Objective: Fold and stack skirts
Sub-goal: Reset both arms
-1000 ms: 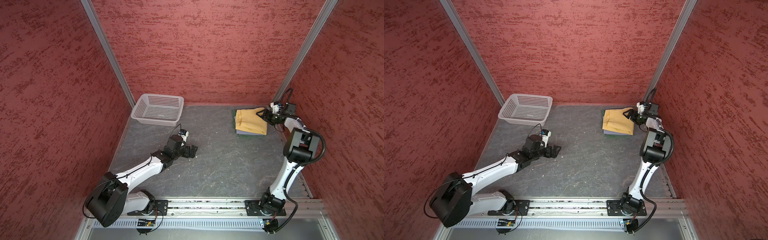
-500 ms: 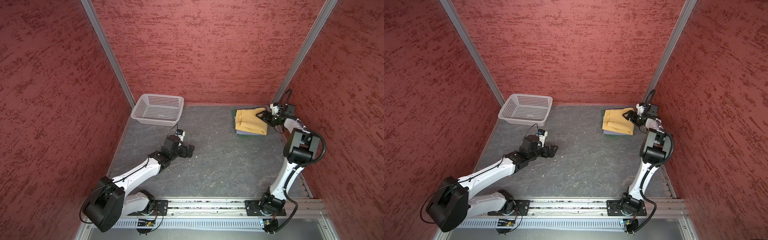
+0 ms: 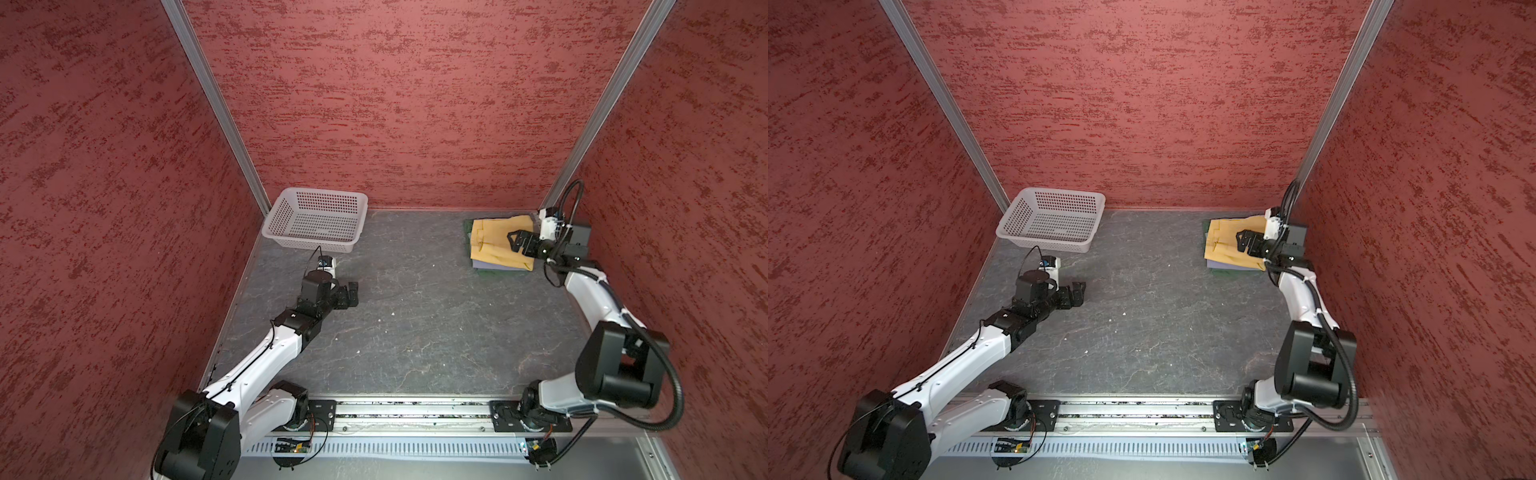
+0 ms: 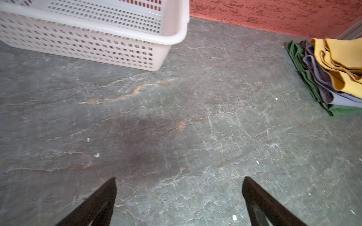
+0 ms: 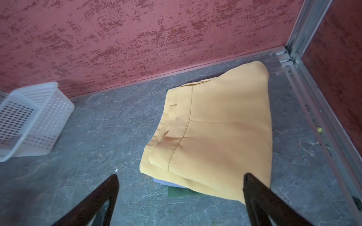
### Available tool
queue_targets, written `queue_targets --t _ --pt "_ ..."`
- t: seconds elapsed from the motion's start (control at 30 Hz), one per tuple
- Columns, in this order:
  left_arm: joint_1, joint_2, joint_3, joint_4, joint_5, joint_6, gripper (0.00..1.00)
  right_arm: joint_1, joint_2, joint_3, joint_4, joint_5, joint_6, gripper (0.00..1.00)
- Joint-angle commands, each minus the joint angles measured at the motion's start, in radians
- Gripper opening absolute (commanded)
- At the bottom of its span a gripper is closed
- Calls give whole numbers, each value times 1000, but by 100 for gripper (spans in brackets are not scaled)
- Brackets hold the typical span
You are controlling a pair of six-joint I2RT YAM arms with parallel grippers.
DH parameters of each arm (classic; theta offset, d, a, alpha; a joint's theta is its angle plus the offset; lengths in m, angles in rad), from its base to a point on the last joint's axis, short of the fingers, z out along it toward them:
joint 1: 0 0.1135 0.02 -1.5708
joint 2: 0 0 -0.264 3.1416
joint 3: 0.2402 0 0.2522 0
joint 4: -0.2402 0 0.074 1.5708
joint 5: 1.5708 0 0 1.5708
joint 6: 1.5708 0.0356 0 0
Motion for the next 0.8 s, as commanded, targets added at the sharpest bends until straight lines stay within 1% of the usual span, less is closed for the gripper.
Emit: queue_targets --t 0.0,0.07,0.17,0.27,0.33,0.4,0.5,0.6,0.67,0.7,0.73,0.77 --pt "9 -13 1 11 -90 56 99 75 -106 -152 201 209 -11 99" --pt "17 -7 -9 51 -155 86 100 85 -144 -250 282 223 11 99" --pt "34 -4 -41 169 -204 162 99 89 -133 -368 406 250 22 99" --pt "74 14 -66 280 -186 195 100 92 -69 -435 524 291 23 99" --pt "97 32 -80 350 -168 216 99 93 -29 -468 619 277 23 99" --pt "113 55 -94 420 -156 233 99 94 1 -520 757 266 22 99" --pt "138 97 -114 510 -134 245 99 95 14 -538 838 275 2 99" --pt "149 151 -163 686 -115 266 100 95 14 -582 967 276 -35 99" --pt "157 203 -184 777 -107 281 99 92 44 -656 1148 257 -42 99" --pt "157 227 -182 788 -113 290 99 93 88 -685 1221 239 -55 99" --pt "161 260 -188 830 -117 302 99 95 145 -716 1345 229 -54 99" --pt "162 299 -203 893 -121 318 99 94 145 -728 1344 240 -50 99"
